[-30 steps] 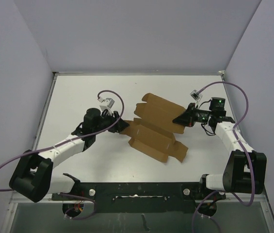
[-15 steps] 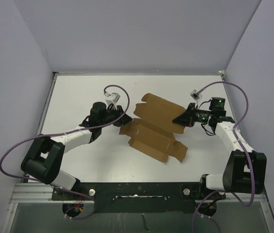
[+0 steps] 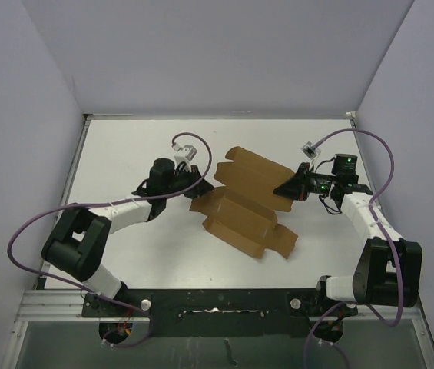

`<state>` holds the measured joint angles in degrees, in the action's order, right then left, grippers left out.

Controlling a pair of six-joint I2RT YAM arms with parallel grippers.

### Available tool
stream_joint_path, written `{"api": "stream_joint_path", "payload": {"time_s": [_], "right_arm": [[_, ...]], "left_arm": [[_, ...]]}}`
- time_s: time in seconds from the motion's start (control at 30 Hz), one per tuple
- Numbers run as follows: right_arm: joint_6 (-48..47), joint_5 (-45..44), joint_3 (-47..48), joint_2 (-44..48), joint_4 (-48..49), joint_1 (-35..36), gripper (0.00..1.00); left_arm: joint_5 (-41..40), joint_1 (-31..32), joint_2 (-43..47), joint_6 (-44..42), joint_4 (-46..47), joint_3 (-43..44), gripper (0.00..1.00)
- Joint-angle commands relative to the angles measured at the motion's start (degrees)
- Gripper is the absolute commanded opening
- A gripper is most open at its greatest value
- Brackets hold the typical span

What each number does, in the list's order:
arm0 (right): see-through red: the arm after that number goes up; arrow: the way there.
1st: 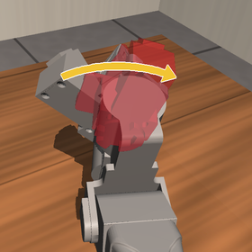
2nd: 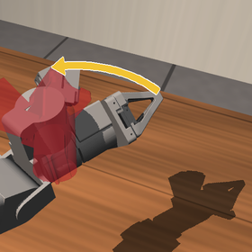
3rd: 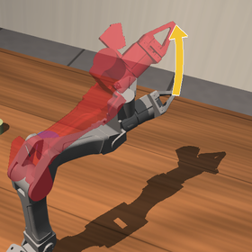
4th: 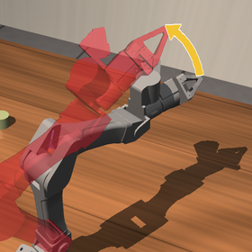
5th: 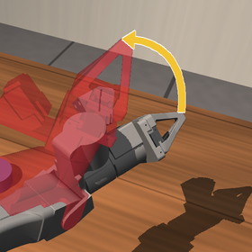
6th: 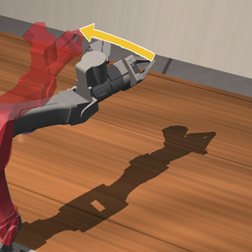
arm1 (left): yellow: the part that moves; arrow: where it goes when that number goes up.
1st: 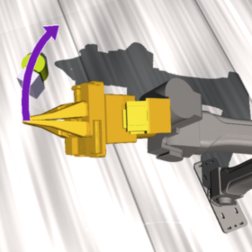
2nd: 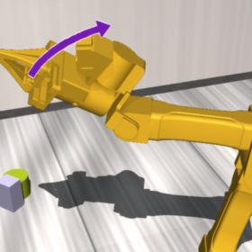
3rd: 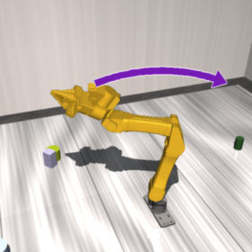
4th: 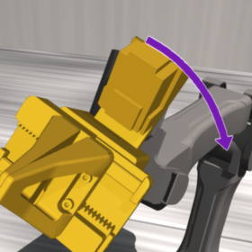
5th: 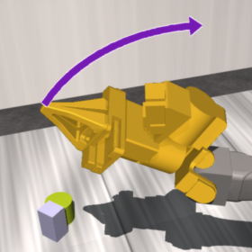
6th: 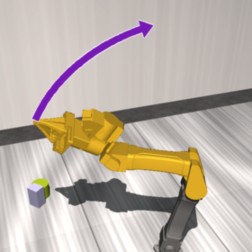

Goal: Fold the paper box

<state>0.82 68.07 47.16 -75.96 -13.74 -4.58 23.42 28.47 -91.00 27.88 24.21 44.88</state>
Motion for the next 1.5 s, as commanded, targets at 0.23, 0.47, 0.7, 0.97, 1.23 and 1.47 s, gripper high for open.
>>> {"api": "stream_joint_path", "payload": {"time_s": [0.23, 0.47, 0.7, 0.97, 1.23, 1.47], "right_arm": [[0.1, 1.0, 2.2, 1.7, 1.6, -0.2, 0.0], [0.7, 1.4, 2.0, 1.7, 2.3, -0.2, 0.0], [0.7, 1.4, 2.1, 1.8, 2.4, -0.3, 0.0], [-1.3, 0.8, 2.7, 2.2, 0.5, -0.3, 0.0], [-5.6, 1.7, 4.1, 4.3, -2.5, -1.0, 0.0], [-7.0, 4.5, 4.3, 4.5, -3.2, -1.6, 0.0]], "left_arm": [[4.3, 4.7, -1.5, -0.2, 4.8, 2.0, 0.09], [4.0, 6.1, -5.4, 1.5, 7.2, 3.7, 0.1], [3.7, 6.6, -7.2, 2.7, 9.1, 5.3, 0.13], [3.5, 4.8, -0.7, 3.6, 12.3, -2.4, 0.18], [-4.3, 4.2, 15.8, 7.8, 14.5, -16.7, 0.38], [-11.0, 4.3, 30.4, 7.5, 3.4, -24.5, 0.7]]}}
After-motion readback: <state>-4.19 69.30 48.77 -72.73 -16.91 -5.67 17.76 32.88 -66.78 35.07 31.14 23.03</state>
